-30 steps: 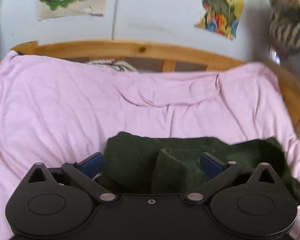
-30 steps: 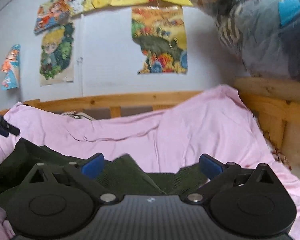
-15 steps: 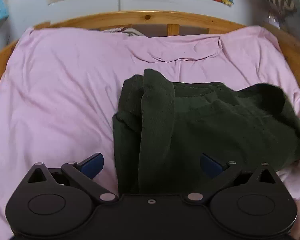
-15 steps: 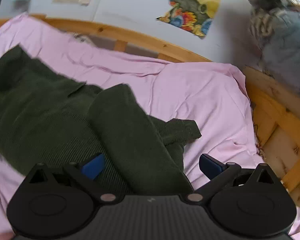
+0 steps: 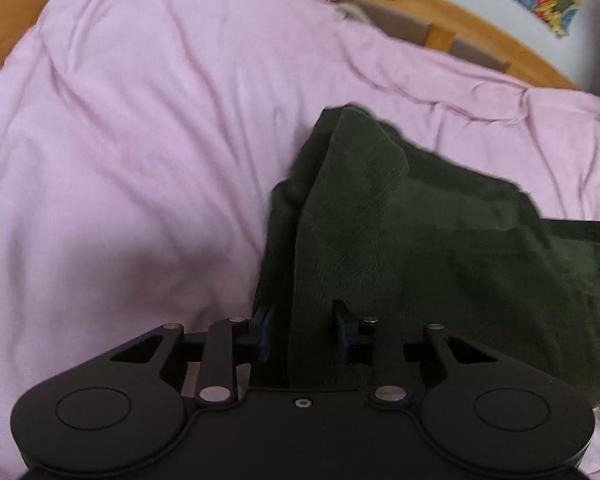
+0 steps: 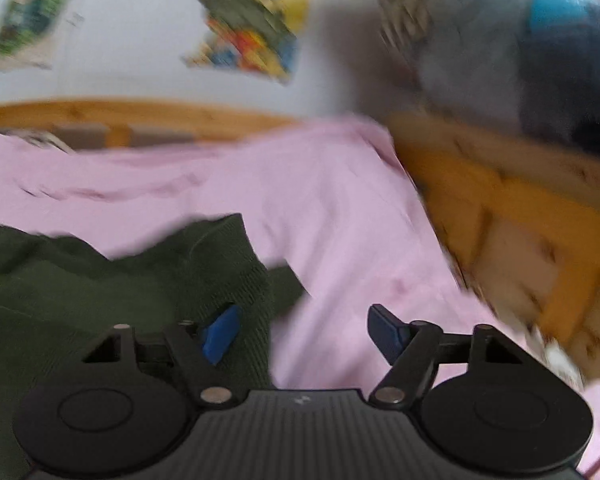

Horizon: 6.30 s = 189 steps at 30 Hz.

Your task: Fold large clothes

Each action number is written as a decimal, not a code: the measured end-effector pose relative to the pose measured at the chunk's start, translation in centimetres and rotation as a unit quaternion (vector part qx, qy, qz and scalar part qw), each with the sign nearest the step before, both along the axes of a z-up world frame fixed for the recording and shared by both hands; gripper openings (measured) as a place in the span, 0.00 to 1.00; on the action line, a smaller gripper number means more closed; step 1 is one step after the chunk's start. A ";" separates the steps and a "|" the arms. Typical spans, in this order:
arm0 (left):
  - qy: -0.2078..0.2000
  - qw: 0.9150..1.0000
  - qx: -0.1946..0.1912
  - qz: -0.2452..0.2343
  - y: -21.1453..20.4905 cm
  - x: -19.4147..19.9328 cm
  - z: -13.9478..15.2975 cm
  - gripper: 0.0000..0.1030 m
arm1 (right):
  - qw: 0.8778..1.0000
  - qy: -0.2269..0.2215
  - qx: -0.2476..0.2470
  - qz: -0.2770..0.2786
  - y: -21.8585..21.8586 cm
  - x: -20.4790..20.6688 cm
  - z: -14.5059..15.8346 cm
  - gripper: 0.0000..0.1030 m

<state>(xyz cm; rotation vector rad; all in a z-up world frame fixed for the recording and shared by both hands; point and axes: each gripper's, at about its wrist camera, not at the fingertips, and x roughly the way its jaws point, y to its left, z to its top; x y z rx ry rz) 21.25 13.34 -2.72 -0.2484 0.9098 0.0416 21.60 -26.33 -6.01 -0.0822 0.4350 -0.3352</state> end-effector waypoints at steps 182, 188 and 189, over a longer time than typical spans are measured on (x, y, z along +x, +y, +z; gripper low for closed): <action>-0.176 0.982 -0.002 0.069 -11.3 -6.5 7.8 0.21 | 0.965 0.078 0.135 0.209 9.4 0.0 -0.6 0.99; -0.189 0.979 0.070 -0.010 -19.5 -5.1 12.0 0.20 | 0.960 0.062 0.220 0.161 4.1 0.2 1.3 1.00; -0.185 0.980 0.076 -0.016 -20.8 -4.9 12.4 0.20 | 0.957 0.072 0.235 0.155 3.1 0.6 1.1 0.99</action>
